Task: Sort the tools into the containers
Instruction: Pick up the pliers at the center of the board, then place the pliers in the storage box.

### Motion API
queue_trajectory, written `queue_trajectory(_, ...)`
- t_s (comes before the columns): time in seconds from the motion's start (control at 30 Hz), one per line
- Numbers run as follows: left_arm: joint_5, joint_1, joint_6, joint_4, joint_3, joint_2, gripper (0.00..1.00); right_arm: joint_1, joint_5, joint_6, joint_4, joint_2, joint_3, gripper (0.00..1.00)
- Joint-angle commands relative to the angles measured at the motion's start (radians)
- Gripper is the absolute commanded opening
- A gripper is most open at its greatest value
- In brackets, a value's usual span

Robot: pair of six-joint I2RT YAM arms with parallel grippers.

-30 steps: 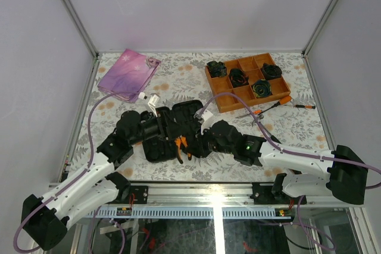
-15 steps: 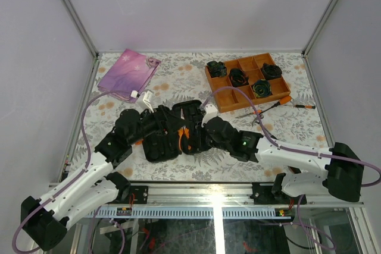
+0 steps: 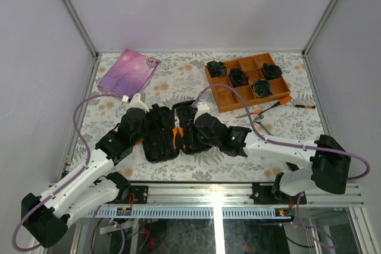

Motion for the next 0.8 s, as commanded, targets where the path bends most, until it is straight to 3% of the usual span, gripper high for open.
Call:
queue_trajectory(0.0, -0.205, 0.008, -0.059, -0.14, 0.016, -0.058, 0.66, 0.004, 0.057, 0.03, 0.006, 0.029, 0.059, 0.0)
queue_trajectory(0.1, -0.225, 0.052, -0.075, -0.213, 0.013, -0.058, 0.68, 0.004, 0.08, 0.033, -0.012, 0.049, 0.064, 0.0)
queue_trajectory(0.33, -0.184, 0.267, -0.031, -0.298, 0.004, 0.043, 0.72, 0.004, 0.093, 0.017, -0.033, 0.042, 0.064, 0.0)
queue_trajectory(0.6, -0.109, 0.405, 0.078, -0.179, 0.004, 0.249, 0.72, 0.004, 0.076, -0.003, -0.028, 0.022, 0.051, 0.0)
queue_trajectory(0.77, -0.014, 0.429, 0.092, -0.089, -0.018, 0.348, 0.64, 0.004, 0.075, -0.013, -0.034, 0.007, 0.047, 0.0)
